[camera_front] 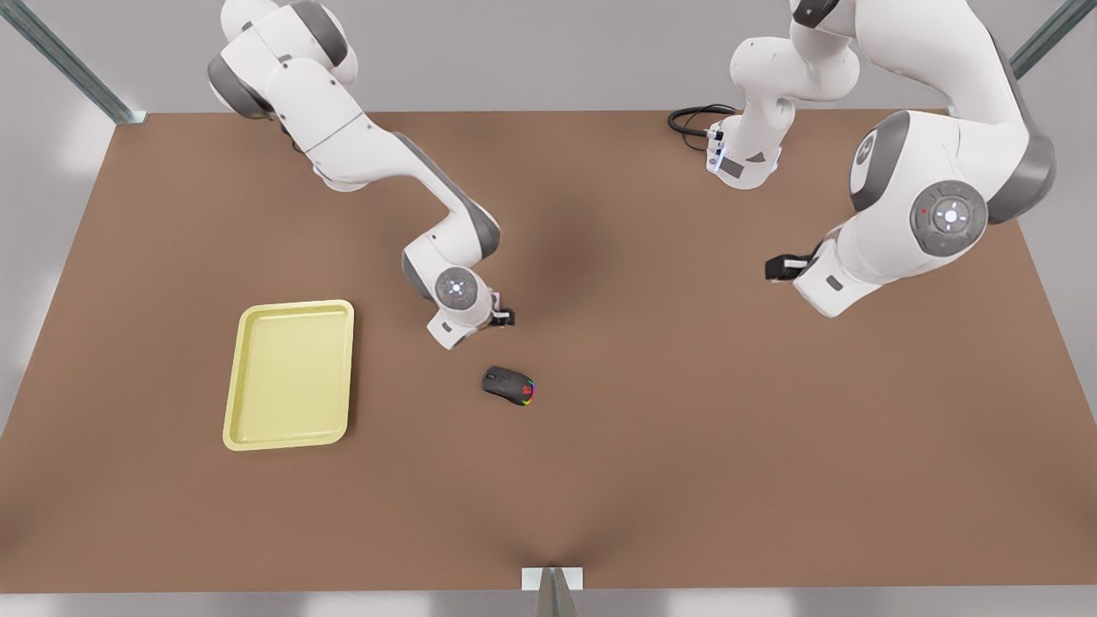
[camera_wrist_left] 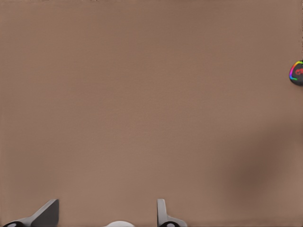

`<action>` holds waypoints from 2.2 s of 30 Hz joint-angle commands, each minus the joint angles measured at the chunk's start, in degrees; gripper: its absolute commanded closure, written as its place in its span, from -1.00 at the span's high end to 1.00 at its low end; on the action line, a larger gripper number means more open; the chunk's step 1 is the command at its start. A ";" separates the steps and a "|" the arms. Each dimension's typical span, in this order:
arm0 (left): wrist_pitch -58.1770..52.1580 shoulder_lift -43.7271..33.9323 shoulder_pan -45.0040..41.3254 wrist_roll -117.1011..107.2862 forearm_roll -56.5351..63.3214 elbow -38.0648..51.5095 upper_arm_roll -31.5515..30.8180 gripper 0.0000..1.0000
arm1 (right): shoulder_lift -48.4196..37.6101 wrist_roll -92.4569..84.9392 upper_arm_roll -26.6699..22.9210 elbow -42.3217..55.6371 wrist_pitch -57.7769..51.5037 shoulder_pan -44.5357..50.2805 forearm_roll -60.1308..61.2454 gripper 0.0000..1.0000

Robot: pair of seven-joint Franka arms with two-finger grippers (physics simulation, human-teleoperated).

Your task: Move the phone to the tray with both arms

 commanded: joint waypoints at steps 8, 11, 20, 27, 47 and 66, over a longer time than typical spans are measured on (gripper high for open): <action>-0.12 -0.17 0.03 8.83 -0.25 0.08 0.08 1.00 | 0.21 1.75 0.01 -1.99 6.69 -0.41 -2.85 1.00; -0.03 -0.34 -0.06 8.66 -0.42 0.79 -0.80 1.00 | 0.21 -3.44 0.01 -3.75 7.57 -0.23 -4.96 1.00; 7.26 0.98 0.38 8.66 -0.86 -0.36 0.26 1.00 | -1.63 -10.21 0.80 -9.64 11.70 -0.14 -6.11 1.00; 7.44 1.15 0.56 8.66 1.33 -0.97 0.35 1.00 | -1.10 -10.21 1.68 -9.64 12.67 1.00 -6.02 1.00; 6.03 1.42 0.56 8.57 2.21 -0.97 0.17 1.00 | -0.84 -9.07 1.59 -13.77 15.48 1.96 -6.11 1.00; 5.94 1.59 0.56 8.66 2.21 -0.97 0.17 1.00 | 0.04 -7.66 1.41 -14.82 18.47 2.23 -6.02 0.84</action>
